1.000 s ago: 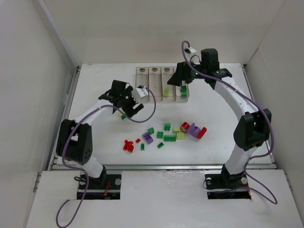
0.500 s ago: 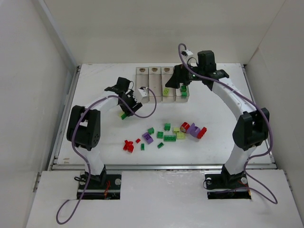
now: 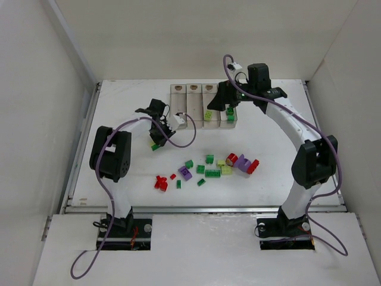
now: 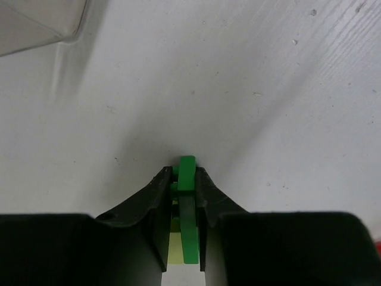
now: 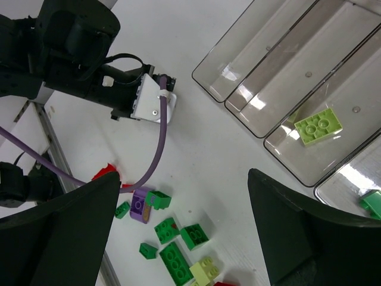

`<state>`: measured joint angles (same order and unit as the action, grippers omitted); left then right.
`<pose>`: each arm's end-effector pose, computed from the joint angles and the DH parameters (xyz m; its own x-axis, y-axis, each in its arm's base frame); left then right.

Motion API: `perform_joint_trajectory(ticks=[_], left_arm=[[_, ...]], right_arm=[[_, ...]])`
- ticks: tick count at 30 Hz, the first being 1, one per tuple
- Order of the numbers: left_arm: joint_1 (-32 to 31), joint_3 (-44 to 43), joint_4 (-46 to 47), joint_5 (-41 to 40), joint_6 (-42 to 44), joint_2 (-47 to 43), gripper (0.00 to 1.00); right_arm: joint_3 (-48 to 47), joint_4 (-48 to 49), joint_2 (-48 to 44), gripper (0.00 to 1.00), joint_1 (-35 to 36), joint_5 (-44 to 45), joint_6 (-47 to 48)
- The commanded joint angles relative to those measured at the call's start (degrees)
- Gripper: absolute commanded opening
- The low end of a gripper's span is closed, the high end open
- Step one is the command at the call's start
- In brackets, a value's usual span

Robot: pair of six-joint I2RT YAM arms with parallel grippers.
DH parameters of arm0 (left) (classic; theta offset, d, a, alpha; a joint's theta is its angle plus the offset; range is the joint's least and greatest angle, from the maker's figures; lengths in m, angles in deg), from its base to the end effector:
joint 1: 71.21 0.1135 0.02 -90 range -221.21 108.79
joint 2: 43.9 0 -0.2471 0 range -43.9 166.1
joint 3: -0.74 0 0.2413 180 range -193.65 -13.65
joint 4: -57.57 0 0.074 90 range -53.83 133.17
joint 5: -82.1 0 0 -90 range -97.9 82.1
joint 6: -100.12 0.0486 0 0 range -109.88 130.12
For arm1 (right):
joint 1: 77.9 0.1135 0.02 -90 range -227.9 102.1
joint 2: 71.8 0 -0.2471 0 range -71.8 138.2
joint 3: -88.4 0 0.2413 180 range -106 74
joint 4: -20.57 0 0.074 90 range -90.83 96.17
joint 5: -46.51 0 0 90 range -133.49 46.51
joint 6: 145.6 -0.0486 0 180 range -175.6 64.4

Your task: Sort the legos into containers by color

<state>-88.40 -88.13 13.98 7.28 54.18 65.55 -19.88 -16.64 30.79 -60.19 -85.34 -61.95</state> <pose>0.3601 -0.1247 0.1529 -0.3438 0.8089 -0.4770 0.8813 0.4533 0.1336 0.3787 0.1550 0.3210 -0.5799 -0.0987 -0.8086 -0.7086 0.5509 0.4409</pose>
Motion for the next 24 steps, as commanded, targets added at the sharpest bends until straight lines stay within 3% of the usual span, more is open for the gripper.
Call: perform_joint_trajectory(ticks=[1, 4, 8, 9, 12, 14, 17, 19, 24], left_arm=[[0.1, -2.7, -2.1, 0.9, -2.5, -2.1, 0.0], [0.7, -5.8, -2.1, 2.3, -6.0, -4.5, 0.0], [8.5, -16.7, -1.6, 9.2, -24.2, -6.5, 0.0], [10.3, -21.2, -0.8, 13.3, -36.3, -7.2, 0.0], [16.7, -25.1, 6.7, 21.5, -55.0, -8.7, 0.0], [18.4, -25.1, 16.1, 24.5, -70.9, -10.4, 0.0], [18.9, -21.0, 29.1, 25.5, -83.7, -12.8, 0.0], [18.9, -18.7, 35.1, 27.9, -97.0, -13.9, 0.0], [14.7, -22.6, 35.5, 27.9, -104.8, -13.3, 0.0]], right_arm=[[-0.2, 0.6, -1.2, 0.93, 0.3, 0.2, 1.0], [-0.2, 0.0, -2.3, 0.93, 0.3, 0.7, 1.0], [0.3, -0.5, -4.0, 0.93, 0.3, 3.5, 1.5], [0.9, 0.0, -4.7, 0.93, 0.3, 3.5, 1.5], [2.9, 4.1, -8.3, 0.93, 1.4, 6.2, 1.0], [5.2, 7.7, -10.6, 0.93, 2.8, 8.8, 0.1], [6.9, 15.8, -13.7, 0.93, 6.2, 11.8, -2.6], [6.0, 19.4, -14.3, 0.93, 8.9, 13.4, -2.6], [0.1, 24.2, -10.7, 0.94, 17.9, 19.1, -0.6]])
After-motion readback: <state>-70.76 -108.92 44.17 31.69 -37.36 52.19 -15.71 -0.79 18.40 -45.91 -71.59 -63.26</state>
